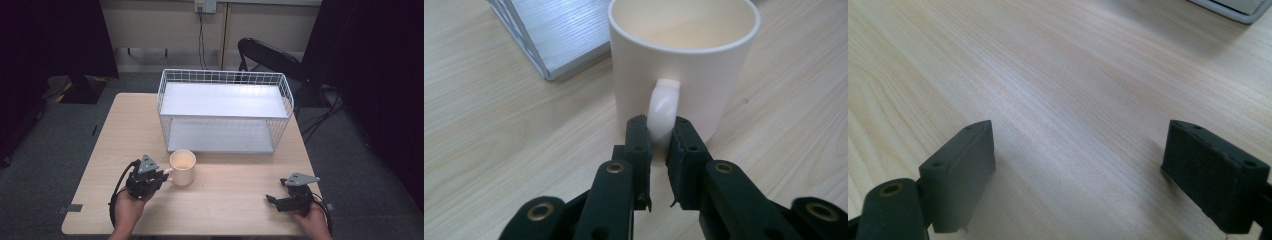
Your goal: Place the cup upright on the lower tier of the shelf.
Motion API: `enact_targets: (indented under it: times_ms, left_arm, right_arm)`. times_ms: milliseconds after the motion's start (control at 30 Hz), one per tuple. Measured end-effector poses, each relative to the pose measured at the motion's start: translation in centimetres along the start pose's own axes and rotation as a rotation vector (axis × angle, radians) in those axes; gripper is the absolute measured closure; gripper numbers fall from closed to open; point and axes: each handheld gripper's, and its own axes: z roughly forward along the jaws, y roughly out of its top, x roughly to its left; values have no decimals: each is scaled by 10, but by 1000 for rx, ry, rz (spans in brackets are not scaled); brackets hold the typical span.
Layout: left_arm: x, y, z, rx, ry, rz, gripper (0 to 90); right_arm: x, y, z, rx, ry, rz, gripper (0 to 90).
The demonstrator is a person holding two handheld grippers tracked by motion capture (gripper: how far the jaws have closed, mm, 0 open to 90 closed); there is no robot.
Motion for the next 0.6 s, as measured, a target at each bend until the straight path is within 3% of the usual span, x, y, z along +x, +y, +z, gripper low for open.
enact_targets:
  times_ms: [600]
  left_arm:
    - [0,-3,12,39,-3,12,790]
  right_arm:
    - [0,0,0,0,0,0,129]
